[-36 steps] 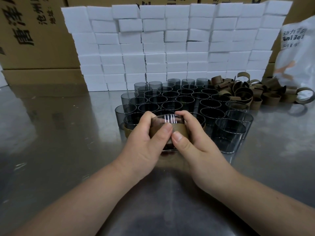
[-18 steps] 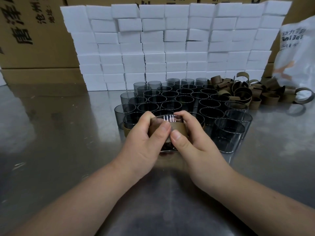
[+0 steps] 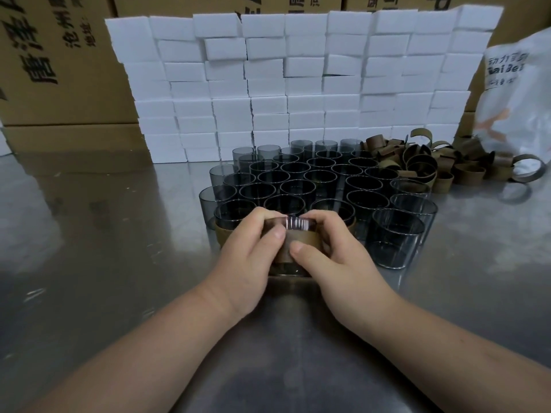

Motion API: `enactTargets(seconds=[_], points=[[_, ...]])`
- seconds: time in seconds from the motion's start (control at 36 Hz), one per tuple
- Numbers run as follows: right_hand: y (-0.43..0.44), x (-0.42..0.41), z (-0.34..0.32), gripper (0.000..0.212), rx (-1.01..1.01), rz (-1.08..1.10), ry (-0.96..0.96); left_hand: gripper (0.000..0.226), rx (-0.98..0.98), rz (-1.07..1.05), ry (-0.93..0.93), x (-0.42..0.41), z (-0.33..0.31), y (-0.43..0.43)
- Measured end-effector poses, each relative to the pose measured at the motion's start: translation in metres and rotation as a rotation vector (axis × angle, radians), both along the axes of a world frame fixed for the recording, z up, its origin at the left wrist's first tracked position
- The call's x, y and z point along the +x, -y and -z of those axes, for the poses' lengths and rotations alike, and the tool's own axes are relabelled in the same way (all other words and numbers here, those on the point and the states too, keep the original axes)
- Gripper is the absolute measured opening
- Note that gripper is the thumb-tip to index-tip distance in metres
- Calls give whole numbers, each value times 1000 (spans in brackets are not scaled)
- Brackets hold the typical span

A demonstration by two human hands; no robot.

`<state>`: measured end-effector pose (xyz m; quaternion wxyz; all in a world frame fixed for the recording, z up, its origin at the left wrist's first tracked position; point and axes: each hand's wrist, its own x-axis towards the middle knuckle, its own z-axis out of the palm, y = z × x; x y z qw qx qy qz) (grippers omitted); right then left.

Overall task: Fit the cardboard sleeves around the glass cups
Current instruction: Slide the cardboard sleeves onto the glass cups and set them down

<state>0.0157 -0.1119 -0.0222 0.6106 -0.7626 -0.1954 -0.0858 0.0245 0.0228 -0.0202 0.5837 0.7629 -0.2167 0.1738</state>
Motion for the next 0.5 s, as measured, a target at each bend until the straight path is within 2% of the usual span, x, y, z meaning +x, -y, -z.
enactTargets(seconds=[0.19, 0.42, 0.5], points=[[2, 1, -1, 22, -110, 64, -13, 3, 255, -43, 29, 4, 4, 0], [4, 7, 2, 23, -251, 119, 88, 15, 359, -110, 56, 6, 2, -1], [3, 9, 3, 27, -297, 137, 109, 34, 389, -143, 70, 6, 2, -1]])
